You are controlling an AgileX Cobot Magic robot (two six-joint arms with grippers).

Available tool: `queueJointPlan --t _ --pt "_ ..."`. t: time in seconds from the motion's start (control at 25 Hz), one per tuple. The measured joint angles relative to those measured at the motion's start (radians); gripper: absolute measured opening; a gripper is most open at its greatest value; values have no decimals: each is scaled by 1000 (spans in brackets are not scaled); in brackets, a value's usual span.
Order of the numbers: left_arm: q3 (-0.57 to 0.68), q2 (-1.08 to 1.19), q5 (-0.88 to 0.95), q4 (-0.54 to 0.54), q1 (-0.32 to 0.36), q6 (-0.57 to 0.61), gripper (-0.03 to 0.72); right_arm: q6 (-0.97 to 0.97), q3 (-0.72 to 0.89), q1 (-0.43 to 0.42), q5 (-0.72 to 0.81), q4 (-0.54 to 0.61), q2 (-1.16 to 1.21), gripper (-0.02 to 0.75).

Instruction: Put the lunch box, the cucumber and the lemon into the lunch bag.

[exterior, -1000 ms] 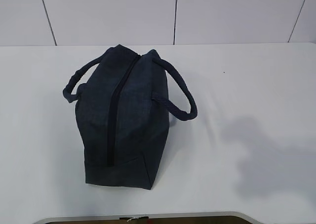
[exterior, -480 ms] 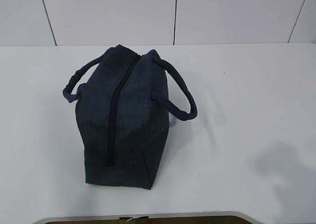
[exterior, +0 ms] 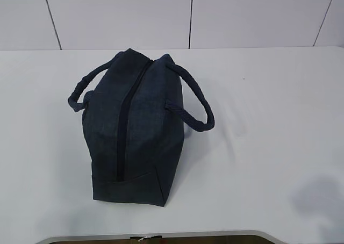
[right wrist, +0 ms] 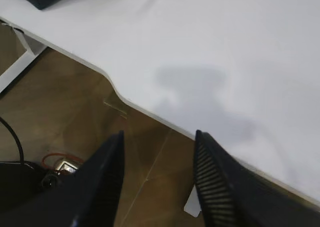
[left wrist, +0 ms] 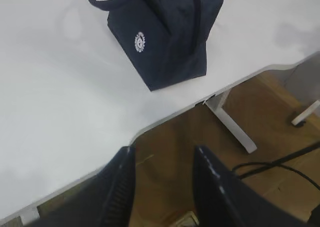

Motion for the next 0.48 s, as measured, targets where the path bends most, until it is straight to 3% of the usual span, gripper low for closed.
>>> queueJointPlan --t 0.28,0.48 --pt "116 -14 -2 -17 0 0 274 -2 26 0 2 -14 -7 371" --pt "133 -14 -55 11 0 0 274 -4 36 0 0 -36 -7 371"
